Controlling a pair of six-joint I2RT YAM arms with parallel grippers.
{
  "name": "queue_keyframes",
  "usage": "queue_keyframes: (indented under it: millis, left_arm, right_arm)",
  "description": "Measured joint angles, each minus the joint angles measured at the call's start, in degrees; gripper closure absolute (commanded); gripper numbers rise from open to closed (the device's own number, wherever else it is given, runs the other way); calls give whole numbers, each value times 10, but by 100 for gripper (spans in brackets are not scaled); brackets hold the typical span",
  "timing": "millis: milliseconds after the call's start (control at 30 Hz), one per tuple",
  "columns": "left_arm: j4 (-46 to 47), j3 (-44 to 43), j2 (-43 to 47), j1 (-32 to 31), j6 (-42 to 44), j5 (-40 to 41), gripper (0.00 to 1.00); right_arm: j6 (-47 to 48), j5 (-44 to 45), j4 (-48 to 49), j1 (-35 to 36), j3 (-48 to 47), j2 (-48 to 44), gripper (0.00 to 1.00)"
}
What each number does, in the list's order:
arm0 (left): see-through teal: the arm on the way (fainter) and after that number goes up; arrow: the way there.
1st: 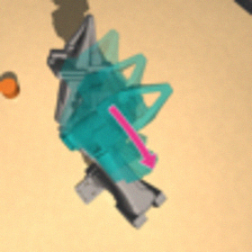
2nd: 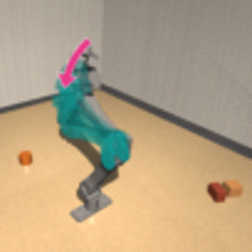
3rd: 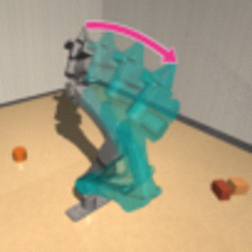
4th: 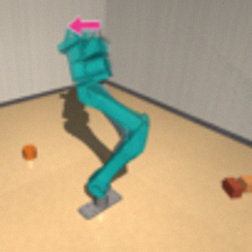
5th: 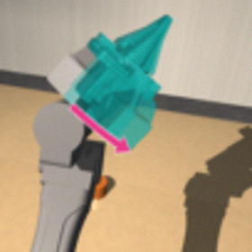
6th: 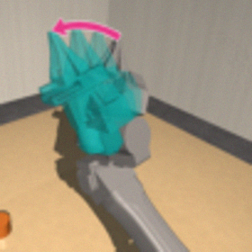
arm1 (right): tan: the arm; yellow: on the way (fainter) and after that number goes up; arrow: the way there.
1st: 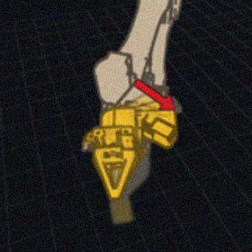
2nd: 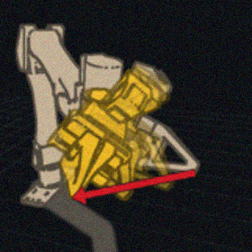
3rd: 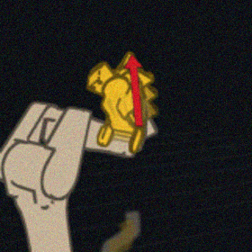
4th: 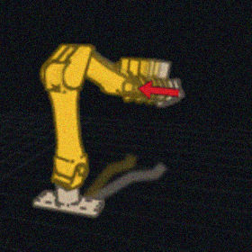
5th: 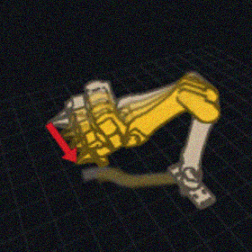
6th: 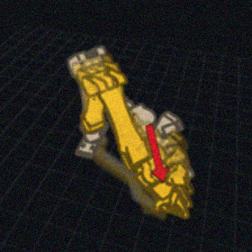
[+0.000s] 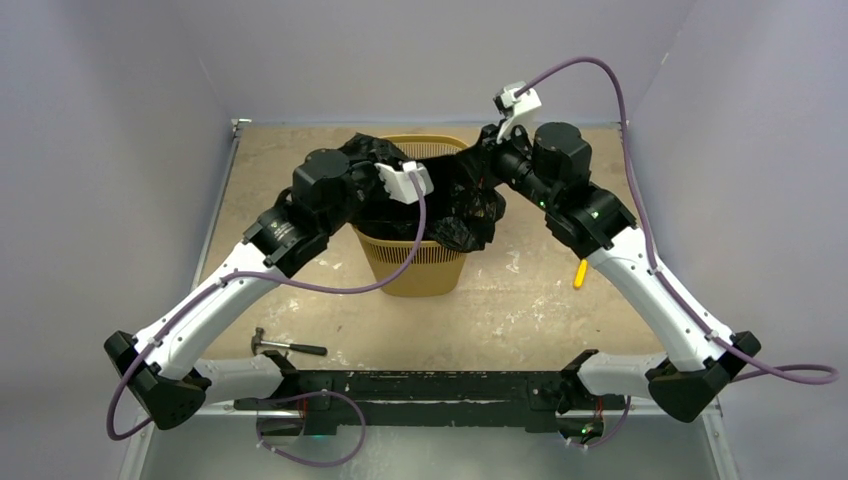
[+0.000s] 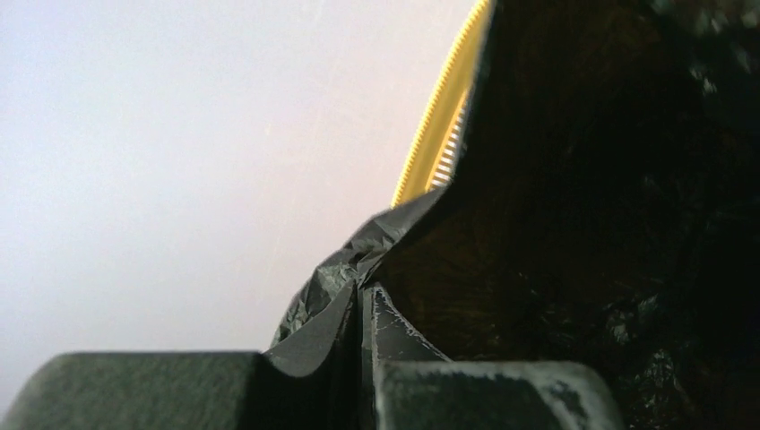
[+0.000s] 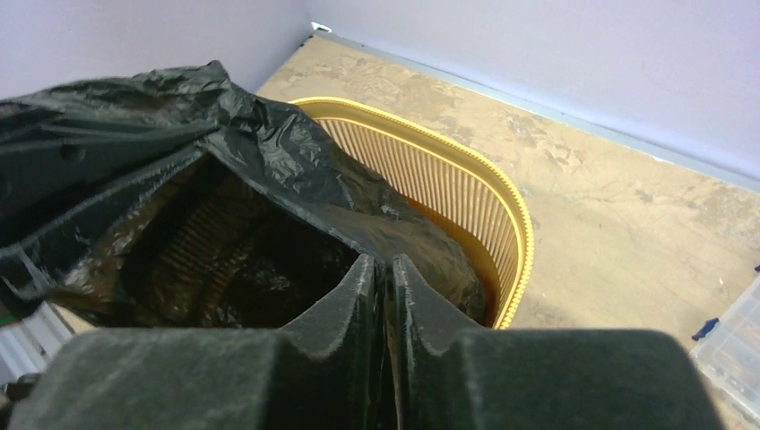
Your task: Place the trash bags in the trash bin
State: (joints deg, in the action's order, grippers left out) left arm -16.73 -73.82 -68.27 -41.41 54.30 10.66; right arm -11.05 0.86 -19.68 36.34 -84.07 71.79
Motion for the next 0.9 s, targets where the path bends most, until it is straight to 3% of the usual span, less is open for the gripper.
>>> queue_keyframes:
  millis: [400,600,900]
  left_arm:
    - [-132,-186,-62,0,-190,16,100]
    - [-205,-212,-112,0,-236,31,100]
    - [-250,-230,-134,5,-272,35,100]
  right_arm:
    - [54,-68,-51,0,-22,-9,41]
    - [78,-77,-91,0,-28,-9,36]
    - [88,-106,-66,0,-9,-17,34]
